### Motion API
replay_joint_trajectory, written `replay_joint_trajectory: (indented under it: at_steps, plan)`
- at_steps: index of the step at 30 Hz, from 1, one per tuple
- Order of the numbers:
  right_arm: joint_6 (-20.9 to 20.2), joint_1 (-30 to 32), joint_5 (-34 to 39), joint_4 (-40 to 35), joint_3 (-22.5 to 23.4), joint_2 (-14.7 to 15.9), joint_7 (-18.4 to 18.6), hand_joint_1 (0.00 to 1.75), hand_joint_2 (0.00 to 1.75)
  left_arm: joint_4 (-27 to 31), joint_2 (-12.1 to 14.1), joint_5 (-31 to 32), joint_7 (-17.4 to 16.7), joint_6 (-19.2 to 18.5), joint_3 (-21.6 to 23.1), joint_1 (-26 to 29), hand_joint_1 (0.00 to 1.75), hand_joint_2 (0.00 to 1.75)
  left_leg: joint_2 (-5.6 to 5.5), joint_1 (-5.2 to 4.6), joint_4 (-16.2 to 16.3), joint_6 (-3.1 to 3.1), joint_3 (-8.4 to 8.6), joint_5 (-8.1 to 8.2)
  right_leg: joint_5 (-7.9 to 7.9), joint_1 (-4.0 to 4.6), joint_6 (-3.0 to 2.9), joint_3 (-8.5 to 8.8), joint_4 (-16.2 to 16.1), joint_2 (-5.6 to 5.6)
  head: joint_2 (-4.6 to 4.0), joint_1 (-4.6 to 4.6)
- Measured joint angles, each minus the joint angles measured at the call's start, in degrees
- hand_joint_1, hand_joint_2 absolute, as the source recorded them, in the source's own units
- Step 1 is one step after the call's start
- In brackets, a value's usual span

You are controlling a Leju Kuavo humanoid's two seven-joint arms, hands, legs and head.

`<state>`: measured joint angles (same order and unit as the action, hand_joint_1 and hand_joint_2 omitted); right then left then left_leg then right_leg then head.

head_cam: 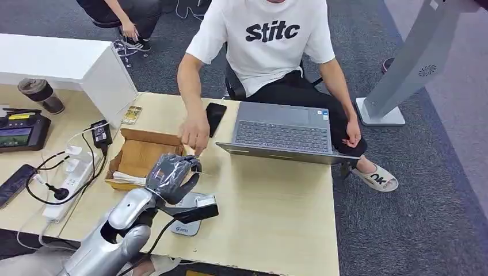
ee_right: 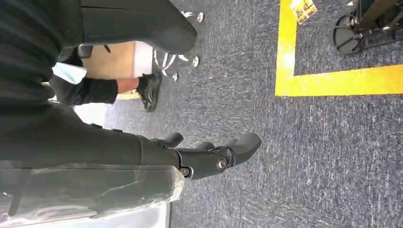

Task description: Pass the card to the sensor for recognition and then transmit it.

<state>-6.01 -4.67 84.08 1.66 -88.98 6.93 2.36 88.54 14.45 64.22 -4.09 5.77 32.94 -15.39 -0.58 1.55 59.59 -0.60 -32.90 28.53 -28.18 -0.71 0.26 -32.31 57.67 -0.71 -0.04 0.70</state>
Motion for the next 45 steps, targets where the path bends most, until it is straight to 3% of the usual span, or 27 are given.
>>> replay_joint_trajectory:
  at_steps: [8, 28, 45]
  plan:
    - [0.0, 0.01, 0.0, 0.0, 0.0, 0.0, 0.15, 0.0, 1.75, 0.0, 0.22, -1.03, 0.0, -0.98, 0.99, 0.0, 1.75, 1.75, 0.0, 0.0, 0.0, 0.0, 0.0, 0.0, 0.0, 0.0, 0.0, 0.01, 0.0, 0.0, 0.0, 0.02]
    - [0.0, 0.09, 0.33, -0.02, -0.02, -0.02, 0.26, 0.0, 1.75, 0.55, 5.55, -2.23, -1.07, -3.37, 1.05, 0.72, 1.75, 1.75, -0.01, 0.0, -0.01, 0.0, 0.0, 0.0, 0.0, 0.0, 0.0, 0.01, 0.01, 0.0, 0.0, 0.0]
    - [0.0, 0.11, 0.26, -0.02, -0.02, -0.24, 0.42, 0.0, 1.75, 0.59, 8.13, 1.79, -2.71, -2.49, 0.85, 2.47, 1.75, 1.75, -0.01, 0.0, -0.01, 0.0, 0.0, 0.0, 0.0, 0.0, 0.0, 0.02, 0.01, 0.01, 0.0, 0.0]
